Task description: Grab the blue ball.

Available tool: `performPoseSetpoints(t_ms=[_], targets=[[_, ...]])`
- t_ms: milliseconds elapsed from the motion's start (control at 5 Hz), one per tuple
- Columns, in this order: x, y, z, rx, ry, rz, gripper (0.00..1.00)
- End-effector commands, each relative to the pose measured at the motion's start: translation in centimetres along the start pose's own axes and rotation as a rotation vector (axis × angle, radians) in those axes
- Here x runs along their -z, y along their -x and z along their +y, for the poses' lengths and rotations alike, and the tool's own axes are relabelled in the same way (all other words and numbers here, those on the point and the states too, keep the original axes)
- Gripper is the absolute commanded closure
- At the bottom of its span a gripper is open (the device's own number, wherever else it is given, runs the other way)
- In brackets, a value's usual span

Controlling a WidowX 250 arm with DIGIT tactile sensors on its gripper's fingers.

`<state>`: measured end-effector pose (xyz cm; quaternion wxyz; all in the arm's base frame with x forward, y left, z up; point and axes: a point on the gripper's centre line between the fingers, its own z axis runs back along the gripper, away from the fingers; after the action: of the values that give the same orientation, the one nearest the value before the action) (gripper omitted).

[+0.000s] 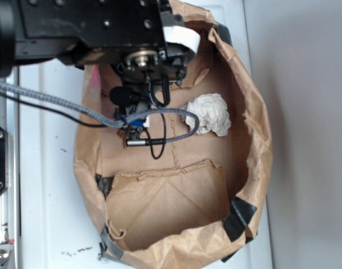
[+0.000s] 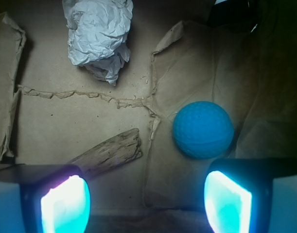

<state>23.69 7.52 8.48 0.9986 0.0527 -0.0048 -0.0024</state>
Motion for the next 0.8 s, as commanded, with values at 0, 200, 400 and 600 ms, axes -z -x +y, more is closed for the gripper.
performPoseSetpoints(t_ms=[0,200,400,600], targets=[[0.8,-0.1,0.9,0.414,-0.048,-0.180,0.00],[0.7,0.5,1.2,0.482,-0.045,-0.207,0.00],[1.3,0.4,1.9,0.541,-0.038,-0.202,0.00],[2.0,-0.1,2.4,0.528,-0.051,-0.165,0.00]])
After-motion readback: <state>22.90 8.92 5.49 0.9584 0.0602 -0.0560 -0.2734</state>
